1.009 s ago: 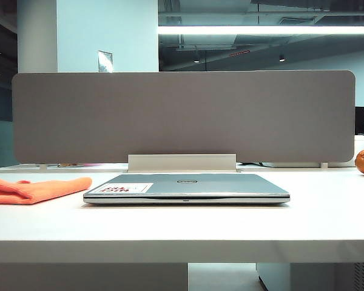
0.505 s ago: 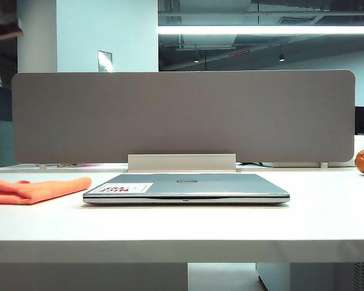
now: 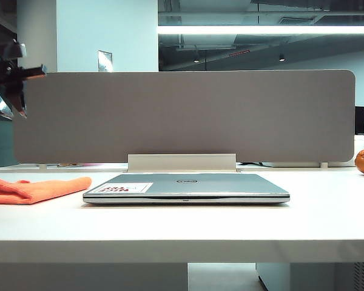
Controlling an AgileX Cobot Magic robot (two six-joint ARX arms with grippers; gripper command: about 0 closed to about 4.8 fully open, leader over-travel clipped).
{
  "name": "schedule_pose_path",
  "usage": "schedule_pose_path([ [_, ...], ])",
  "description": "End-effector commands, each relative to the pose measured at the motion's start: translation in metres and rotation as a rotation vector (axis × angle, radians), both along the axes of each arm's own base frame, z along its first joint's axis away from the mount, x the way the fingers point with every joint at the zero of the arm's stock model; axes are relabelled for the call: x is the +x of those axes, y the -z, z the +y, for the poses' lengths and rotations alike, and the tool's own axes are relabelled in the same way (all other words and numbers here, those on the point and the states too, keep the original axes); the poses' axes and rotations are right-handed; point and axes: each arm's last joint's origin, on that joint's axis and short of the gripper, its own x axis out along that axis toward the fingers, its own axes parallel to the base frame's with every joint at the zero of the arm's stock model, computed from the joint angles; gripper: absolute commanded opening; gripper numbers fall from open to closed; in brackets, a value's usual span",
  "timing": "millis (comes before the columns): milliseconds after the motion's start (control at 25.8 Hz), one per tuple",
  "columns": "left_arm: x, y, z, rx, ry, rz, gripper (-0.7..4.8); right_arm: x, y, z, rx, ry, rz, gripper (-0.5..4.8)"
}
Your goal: Pick up the orange rag and put it over the laptop.
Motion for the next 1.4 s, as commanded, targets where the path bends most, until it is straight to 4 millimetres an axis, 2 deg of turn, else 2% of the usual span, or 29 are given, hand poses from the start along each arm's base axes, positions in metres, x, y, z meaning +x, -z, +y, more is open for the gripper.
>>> schedule_pose_path([
  [39,0.013,0.003,0.008,0.023,-0.014,0.033,1.57,0.0,0.001,0.0,0.0,-0.001,0.006,-0.05],
  [155,0.018,0.01,0.012,0.023,-0.025,0.059,1.57,0.0,0.002,0.0,0.0,-0.001,0.015,-0.05],
  [311,0.024,0.031,0.019,0.045,-0.034,0.137,1.68,0.0,0.002,0.0,0.0,-0.001,0.017,-0.05],
  [349,0.025,0.038,0.019,0.044,-0.034,0.166,2.47,0.0,0.002,0.0,0.0,-0.002,0.018,-0.05],
  [466,0.026,0.049,0.02,0.06,-0.056,0.216,3.76,0.0,0.002,0.0,0.0,-0.001,0.018,-0.05],
  [1126,0.028,0.092,0.022,0.09,-0.089,0.423,3.71,0.0,0.002,0.0,0.0,-0.001,0.018,-0.05],
  [1203,0.027,0.092,0.022,0.09,-0.089,0.424,3.6,0.0,0.002,0.0,0.0,-0.001,0.018,-0.05],
  [1281,0.028,0.092,0.022,0.09,-0.089,0.418,3.17,0.0,0.002,0.0,0.0,-0.001,0.018,-0.05],
  [1397,0.029,0.096,0.022,0.089,-0.088,0.429,3.08,0.0,0.002,0.0,0.0,-0.001,0.018,-0.05],
])
